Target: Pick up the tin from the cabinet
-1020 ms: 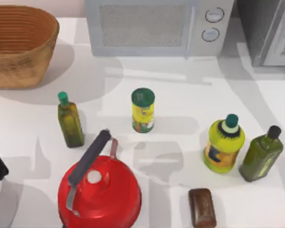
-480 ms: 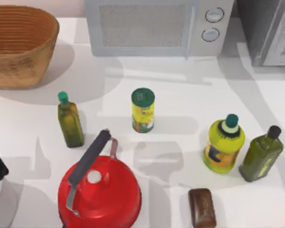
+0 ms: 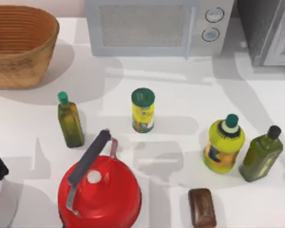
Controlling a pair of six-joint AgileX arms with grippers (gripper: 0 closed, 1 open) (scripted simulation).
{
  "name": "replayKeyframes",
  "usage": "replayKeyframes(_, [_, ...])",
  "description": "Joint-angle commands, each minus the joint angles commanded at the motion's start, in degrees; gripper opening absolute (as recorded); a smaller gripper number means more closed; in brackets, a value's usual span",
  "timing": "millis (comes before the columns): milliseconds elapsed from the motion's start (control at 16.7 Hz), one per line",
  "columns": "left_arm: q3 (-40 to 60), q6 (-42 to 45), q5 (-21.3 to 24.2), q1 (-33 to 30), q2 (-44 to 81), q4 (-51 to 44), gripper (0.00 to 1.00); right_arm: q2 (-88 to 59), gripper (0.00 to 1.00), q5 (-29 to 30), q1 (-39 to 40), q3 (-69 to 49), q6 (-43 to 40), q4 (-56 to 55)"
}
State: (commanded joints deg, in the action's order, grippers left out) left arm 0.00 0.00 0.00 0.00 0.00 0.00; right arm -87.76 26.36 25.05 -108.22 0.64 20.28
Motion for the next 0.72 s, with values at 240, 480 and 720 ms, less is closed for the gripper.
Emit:
replayKeyframes(240, [0.0,0.0,0.0,0.0,0.0,0.0,1.0,11.6,0.0,9.9,10.3,0.1,0.0,11.3])
replayKeyframes(480, [0.0,0.0,0.0,0.0,0.0,0.0,1.0,15.7,0.0,13.8,14.2,0.6,0.0,15.2])
replayKeyframes(720, [0.0,0.0,0.0,0.0,0.0,0.0,1.0,15.6,0.0,13.7,13.9,0.5,0.0,15.1])
